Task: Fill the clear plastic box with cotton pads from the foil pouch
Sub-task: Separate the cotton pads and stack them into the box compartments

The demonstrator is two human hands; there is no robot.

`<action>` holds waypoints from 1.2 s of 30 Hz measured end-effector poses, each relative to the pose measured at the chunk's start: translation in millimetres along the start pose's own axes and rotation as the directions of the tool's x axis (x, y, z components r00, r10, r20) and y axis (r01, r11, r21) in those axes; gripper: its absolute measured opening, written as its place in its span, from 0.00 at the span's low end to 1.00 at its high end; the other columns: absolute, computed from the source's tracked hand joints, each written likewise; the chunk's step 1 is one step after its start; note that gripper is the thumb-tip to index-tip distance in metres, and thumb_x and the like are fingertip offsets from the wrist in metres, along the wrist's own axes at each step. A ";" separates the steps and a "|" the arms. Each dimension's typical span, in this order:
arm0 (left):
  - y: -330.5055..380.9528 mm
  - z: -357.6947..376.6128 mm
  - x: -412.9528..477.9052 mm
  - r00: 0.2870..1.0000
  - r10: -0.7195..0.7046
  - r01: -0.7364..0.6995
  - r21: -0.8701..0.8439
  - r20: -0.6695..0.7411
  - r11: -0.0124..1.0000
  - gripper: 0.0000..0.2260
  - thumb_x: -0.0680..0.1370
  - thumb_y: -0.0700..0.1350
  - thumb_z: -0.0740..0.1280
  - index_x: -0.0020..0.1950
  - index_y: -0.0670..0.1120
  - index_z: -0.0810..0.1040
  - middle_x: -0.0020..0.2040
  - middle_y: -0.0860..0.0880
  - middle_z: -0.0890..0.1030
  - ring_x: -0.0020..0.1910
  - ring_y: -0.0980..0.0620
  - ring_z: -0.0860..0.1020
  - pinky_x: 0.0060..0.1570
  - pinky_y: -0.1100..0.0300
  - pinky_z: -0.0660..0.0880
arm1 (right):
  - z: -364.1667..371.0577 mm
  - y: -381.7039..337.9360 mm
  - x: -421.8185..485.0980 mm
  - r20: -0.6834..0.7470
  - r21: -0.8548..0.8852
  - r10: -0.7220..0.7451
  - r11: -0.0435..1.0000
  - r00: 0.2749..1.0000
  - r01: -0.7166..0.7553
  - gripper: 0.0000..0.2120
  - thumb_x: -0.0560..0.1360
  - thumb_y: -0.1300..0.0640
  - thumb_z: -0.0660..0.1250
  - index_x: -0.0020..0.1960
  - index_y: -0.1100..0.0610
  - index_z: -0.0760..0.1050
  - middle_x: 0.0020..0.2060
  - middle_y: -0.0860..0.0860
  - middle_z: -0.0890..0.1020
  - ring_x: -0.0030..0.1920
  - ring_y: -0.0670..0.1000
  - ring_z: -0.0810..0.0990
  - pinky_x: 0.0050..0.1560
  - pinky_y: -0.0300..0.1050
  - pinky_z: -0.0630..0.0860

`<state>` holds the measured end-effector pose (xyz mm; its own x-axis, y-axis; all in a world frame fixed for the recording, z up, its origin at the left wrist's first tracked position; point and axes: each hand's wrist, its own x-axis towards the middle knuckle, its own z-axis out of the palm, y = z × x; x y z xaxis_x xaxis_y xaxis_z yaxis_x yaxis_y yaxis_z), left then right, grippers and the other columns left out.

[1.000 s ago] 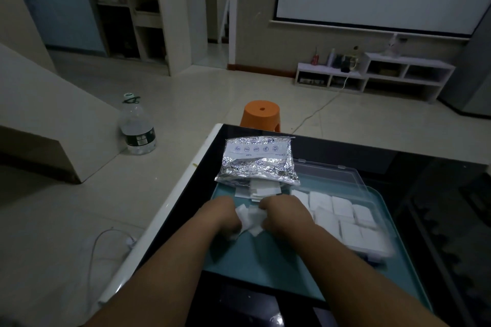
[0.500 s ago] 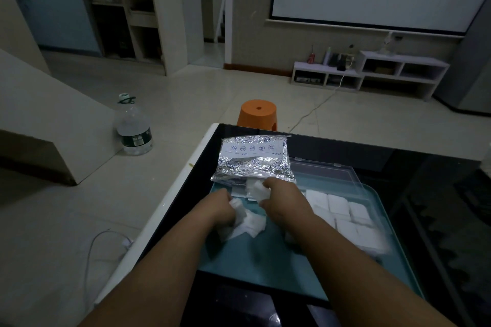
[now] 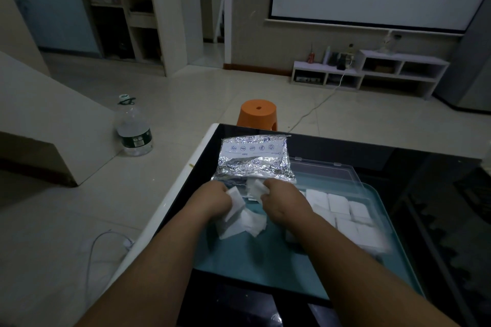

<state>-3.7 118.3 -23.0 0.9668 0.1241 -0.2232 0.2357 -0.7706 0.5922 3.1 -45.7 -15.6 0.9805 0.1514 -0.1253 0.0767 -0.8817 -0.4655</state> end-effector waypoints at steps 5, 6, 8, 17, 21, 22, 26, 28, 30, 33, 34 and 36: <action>1.3 -6.3 -0.9 1.000 0.011 -0.011 0.014 0.006 1.000 0.09 0.73 0.35 0.64 0.50 0.38 0.82 0.51 0.40 0.80 0.47 0.44 0.77 0.40 0.62 0.69 | -2.8 -1.0 -1.5 -0.015 0.014 0.001 1.000 1.000 -0.001 0.12 0.79 0.56 0.55 0.54 0.59 0.75 0.55 0.60 0.80 0.53 0.59 0.78 0.45 0.43 0.66; 1.2 -6.9 -0.7 1.000 0.015 -0.015 0.008 0.011 1.000 0.10 0.73 0.35 0.64 0.51 0.38 0.82 0.51 0.40 0.81 0.48 0.43 0.78 0.41 0.62 0.69 | -3.3 -0.7 -1.2 -0.015 0.013 0.004 1.000 1.000 -0.004 0.12 0.79 0.56 0.55 0.54 0.59 0.75 0.55 0.60 0.80 0.53 0.59 0.78 0.45 0.43 0.66; 1.3 -7.2 -0.5 0.999 0.027 -0.026 -0.011 0.017 1.000 0.10 0.74 0.35 0.64 0.51 0.39 0.82 0.51 0.40 0.82 0.47 0.44 0.79 0.41 0.63 0.70 | -3.3 0.3 -0.4 -0.013 0.021 0.009 1.000 1.000 -0.009 0.12 0.78 0.57 0.55 0.53 0.59 0.76 0.54 0.60 0.81 0.53 0.59 0.78 0.45 0.44 0.67; -4.2 2.2 -0.1 0.993 0.051 -0.046 -0.050 0.106 0.998 0.11 0.73 0.39 0.69 0.55 0.43 0.83 0.49 0.47 0.81 0.49 0.47 0.80 0.44 0.63 0.72 | 0.4 0.6 2.2 0.066 0.028 -0.007 1.000 0.998 0.006 0.16 0.78 0.62 0.60 0.66 0.57 0.69 0.63 0.59 0.77 0.60 0.58 0.76 0.52 0.45 0.70; -10.3 9.5 1.9 0.990 0.016 -0.034 0.122 0.143 0.992 0.13 0.71 0.43 0.72 0.55 0.46 0.84 0.52 0.46 0.84 0.47 0.50 0.81 0.50 0.60 0.78 | 3.9 0.1 4.8 0.079 0.014 -0.014 1.000 0.997 0.013 0.14 0.76 0.64 0.62 0.59 0.57 0.77 0.59 0.57 0.80 0.58 0.57 0.78 0.54 0.43 0.72; -11.2 10.9 1.8 0.990 0.008 -0.031 0.163 0.143 0.986 0.13 0.70 0.44 0.73 0.54 0.46 0.83 0.51 0.46 0.84 0.48 0.50 0.82 0.51 0.59 0.78 | 4.4 0.6 4.9 0.077 0.015 -0.011 1.000 0.997 0.009 0.14 0.76 0.64 0.62 0.59 0.58 0.78 0.58 0.58 0.81 0.57 0.57 0.79 0.55 0.43 0.73; -12.1 12.9 0.9 0.984 -0.019 -0.028 0.262 0.176 0.965 0.16 0.68 0.50 0.75 0.54 0.47 0.81 0.52 0.46 0.83 0.49 0.48 0.81 0.49 0.58 0.77 | 5.2 1.9 5.2 0.035 0.008 -0.010 1.000 0.999 0.010 0.15 0.78 0.60 0.62 0.63 0.57 0.76 0.61 0.57 0.79 0.60 0.57 0.78 0.59 0.45 0.73; -11.3 13.9 0.8 0.984 -0.038 -0.019 0.315 0.175 0.949 0.18 0.69 0.51 0.73 0.55 0.45 0.80 0.54 0.44 0.82 0.51 0.46 0.81 0.49 0.58 0.76 | 6.6 2.2 5.2 0.032 -0.002 -0.010 1.000 0.999 0.010 0.15 0.78 0.59 0.63 0.64 0.55 0.75 0.62 0.56 0.78 0.61 0.57 0.77 0.60 0.45 0.72; -10.1 14.8 0.6 0.984 -0.042 -0.019 0.337 0.172 0.941 0.17 0.70 0.49 0.72 0.56 0.44 0.79 0.55 0.43 0.81 0.53 0.45 0.80 0.49 0.58 0.76 | 9.0 1.5 5.4 0.042 -0.049 -0.019 0.999 0.999 0.021 0.14 0.78 0.59 0.64 0.63 0.54 0.76 0.61 0.56 0.79 0.59 0.56 0.78 0.58 0.45 0.73; -8.0 14.2 1.8 0.985 -0.020 -0.032 0.297 0.169 0.954 0.12 0.71 0.44 0.72 0.52 0.43 0.78 0.54 0.43 0.81 0.52 0.45 0.80 0.45 0.60 0.74 | 16.0 0.9 4.2 0.114 -0.189 -0.035 0.980 0.993 0.056 0.16 0.75 0.58 0.67 0.63 0.55 0.76 0.59 0.55 0.80 0.58 0.56 0.78 0.57 0.46 0.74; -7.6 13.2 1.9 0.986 -0.010 -0.038 0.283 0.165 0.958 0.11 0.71 0.44 0.72 0.51 0.43 0.77 0.53 0.43 0.81 0.51 0.45 0.80 0.44 0.60 0.73 | 18.7 0.2 2.8 0.130 -0.244 -0.042 0.967 0.991 0.074 0.17 0.75 0.57 0.68 0.63 0.55 0.76 0.59 0.55 0.80 0.59 0.56 0.78 0.58 0.47 0.74; -7.2 11.0 1.7 0.989 0.009 -0.047 0.260 0.147 0.964 0.09 0.70 0.44 0.72 0.47 0.45 0.76 0.52 0.42 0.81 0.49 0.44 0.80 0.43 0.60 0.73 | 23.2 -1.8 0.1 0.126 -0.327 -0.077 0.938 0.989 0.115 0.18 0.74 0.56 0.69 0.64 0.56 0.75 0.59 0.56 0.79 0.59 0.57 0.78 0.57 0.48 0.75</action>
<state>-4.8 117.2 -36.2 0.9441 0.0242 -0.3289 0.1558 -0.9117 0.3801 -1.2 -33.7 -35.1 0.9410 0.2741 -0.1982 0.2438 -0.9558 -0.1645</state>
